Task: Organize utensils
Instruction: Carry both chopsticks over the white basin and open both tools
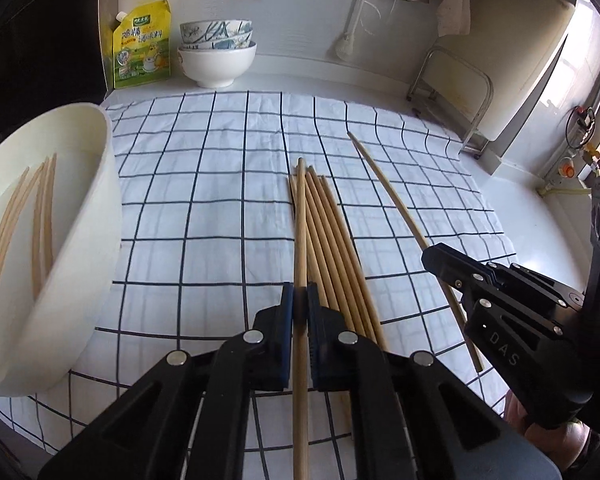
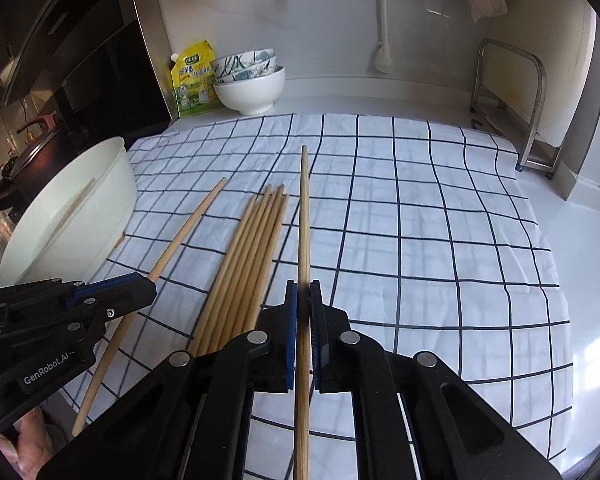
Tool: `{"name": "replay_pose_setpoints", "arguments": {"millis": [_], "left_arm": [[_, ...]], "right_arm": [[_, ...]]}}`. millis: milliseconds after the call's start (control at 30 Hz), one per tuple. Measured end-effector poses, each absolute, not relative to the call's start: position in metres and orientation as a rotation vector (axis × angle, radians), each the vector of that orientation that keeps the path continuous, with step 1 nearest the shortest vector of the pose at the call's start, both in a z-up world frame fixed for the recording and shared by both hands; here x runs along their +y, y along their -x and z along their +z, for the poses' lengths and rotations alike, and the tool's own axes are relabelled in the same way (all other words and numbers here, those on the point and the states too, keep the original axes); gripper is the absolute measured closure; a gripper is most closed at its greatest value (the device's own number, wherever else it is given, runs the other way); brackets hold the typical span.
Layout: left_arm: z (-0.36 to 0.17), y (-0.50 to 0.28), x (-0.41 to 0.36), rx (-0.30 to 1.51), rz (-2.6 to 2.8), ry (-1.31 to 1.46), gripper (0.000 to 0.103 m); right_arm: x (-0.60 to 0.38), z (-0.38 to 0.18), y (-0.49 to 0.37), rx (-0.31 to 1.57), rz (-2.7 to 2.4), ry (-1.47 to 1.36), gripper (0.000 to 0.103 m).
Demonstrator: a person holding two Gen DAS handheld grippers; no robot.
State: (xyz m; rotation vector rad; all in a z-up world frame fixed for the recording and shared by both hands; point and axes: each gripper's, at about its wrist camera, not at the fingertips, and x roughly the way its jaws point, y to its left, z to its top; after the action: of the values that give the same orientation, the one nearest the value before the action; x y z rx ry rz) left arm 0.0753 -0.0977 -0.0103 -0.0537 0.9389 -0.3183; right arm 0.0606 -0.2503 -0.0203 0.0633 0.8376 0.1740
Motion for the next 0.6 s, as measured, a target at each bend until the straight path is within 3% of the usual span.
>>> {"name": "replay_pose_setpoints", "arguments": {"millis": [367, 600], "left_arm": [[0.071, -0.081, -0.005, 0.769, -0.243, 0.114, 0.095], [0.075, -0.092, 0.086, 0.736, -0.109, 0.160, 0.095]], "right_arm": [[-0.167, 0.050, -0.078, 0.733, 0.319, -0.078, 0.097], [-0.077, 0.058, -0.104, 0.749, 0.448, -0.046, 0.097]]}}
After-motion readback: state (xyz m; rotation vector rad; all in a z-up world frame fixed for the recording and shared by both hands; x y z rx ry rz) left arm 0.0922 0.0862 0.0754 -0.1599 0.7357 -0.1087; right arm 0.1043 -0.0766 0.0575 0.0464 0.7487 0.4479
